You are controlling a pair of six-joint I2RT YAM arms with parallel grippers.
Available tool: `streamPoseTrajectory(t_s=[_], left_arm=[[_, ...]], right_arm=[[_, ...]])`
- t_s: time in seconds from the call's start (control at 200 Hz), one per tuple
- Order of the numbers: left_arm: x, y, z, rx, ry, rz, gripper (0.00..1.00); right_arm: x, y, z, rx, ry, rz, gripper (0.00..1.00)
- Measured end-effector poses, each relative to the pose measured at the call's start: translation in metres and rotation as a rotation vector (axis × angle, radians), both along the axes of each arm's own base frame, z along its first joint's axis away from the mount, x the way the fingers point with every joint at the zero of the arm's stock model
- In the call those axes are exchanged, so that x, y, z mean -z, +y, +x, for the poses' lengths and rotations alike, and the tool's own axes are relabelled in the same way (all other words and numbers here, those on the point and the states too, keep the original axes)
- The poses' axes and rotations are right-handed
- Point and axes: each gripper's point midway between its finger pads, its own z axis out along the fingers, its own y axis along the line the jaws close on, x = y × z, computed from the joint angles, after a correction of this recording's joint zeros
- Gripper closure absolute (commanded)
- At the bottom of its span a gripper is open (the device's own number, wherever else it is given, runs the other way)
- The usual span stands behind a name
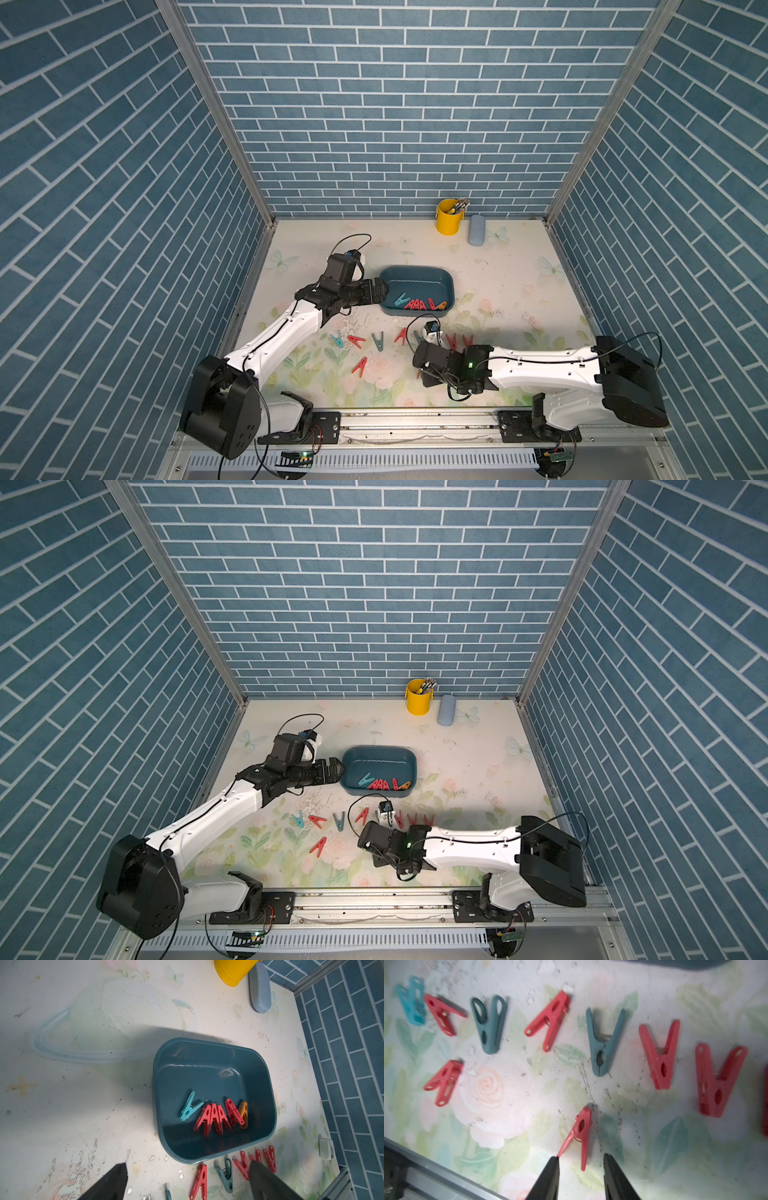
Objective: Take the clothespins out of the storage box
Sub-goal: Place the clothespin at the center of the board, then adjust the storage box at the center of the board.
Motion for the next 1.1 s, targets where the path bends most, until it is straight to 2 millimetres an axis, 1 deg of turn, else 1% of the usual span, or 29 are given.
streamPoseTrajectory(t_s=[0.025, 0.11, 0.15, 0.19, 0.215, 0.275, 0.34, 0.385, 0.405, 0.53, 0.585, 0.655, 0.73, 0.825, 0.93, 0.96, 1.03, 1.1], left_arm=[[0.002, 0.0, 0.0, -0.002, 0.004, 0.006, 0.06], [0.013, 0.0, 0.001, -0.015, 0.033, 0.038, 0.09], [0.019, 0.001, 0.002, -0.024, 0.051, 0.059, 0.1], [0.025, 0.002, 0.002, -0.035, 0.069, 0.082, 0.13], [0.028, 0.002, 0.003, -0.04, 0.078, 0.095, 0.13], [0.034, 0.004, 0.005, -0.057, 0.094, 0.128, 0.16], [0.037, 0.004, 0.008, -0.071, 0.101, 0.156, 0.2], [0.039, 0.005, 0.011, -0.082, 0.105, 0.179, 0.21], [0.039, 0.004, 0.013, -0.085, 0.106, 0.187, 0.22], [0.043, -0.005, 0.026, -0.098, 0.092, 0.248, 0.27], [0.045, -0.009, 0.031, -0.102, 0.084, 0.274, 0.31], [0.052, -0.012, 0.035, -0.111, 0.08, 0.307, 0.39], [0.063, -0.011, 0.04, -0.123, 0.086, 0.344, 0.45], [0.081, -0.007, 0.043, -0.136, 0.104, 0.387, 0.55], [0.099, -0.004, 0.045, -0.133, 0.125, 0.43, 0.57], [0.103, -0.004, 0.045, -0.136, 0.132, 0.435, 0.59], [0.108, -0.006, 0.047, -0.136, 0.138, 0.438, 0.68], [0.108, -0.009, 0.048, -0.14, 0.131, 0.427, 0.8]], right_arm=[[-0.006, 0.0, 0.004, 0.008, -0.01, 0.014, 0.47], [-0.026, -0.005, 0.024, 0.038, -0.05, 0.057, 0.46], [-0.034, -0.01, 0.034, 0.059, -0.066, 0.072, 0.41], [-0.04, -0.016, 0.045, 0.078, -0.083, 0.081, 0.34], [-0.043, -0.02, 0.05, 0.084, -0.094, 0.083, 0.32], [-0.052, -0.028, 0.065, 0.105, -0.122, 0.09, 0.21], [-0.062, -0.034, 0.08, 0.119, -0.153, 0.093, 0.1], [-0.068, -0.037, 0.088, 0.123, -0.174, 0.095, 0.05], [-0.07, -0.038, 0.091, 0.126, -0.181, 0.099, 0.0], [-0.082, -0.042, 0.109, 0.122, -0.224, 0.112, 0.0], [-0.084, -0.043, 0.114, 0.119, -0.234, 0.116, 0.01], [-0.087, -0.044, 0.12, 0.118, -0.249, 0.123, 0.01], [-0.091, -0.044, 0.125, 0.119, -0.264, 0.139, 0.01], [-0.097, -0.042, 0.133, 0.12, -0.286, 0.165, 0.01], [-0.103, -0.039, 0.14, 0.125, -0.302, 0.2, 0.01], [-0.103, -0.038, 0.141, 0.124, -0.305, 0.207, 0.01], [-0.101, -0.037, 0.144, 0.121, -0.306, 0.217, 0.01], [-0.096, -0.037, 0.145, 0.12, -0.298, 0.221, 0.01]])
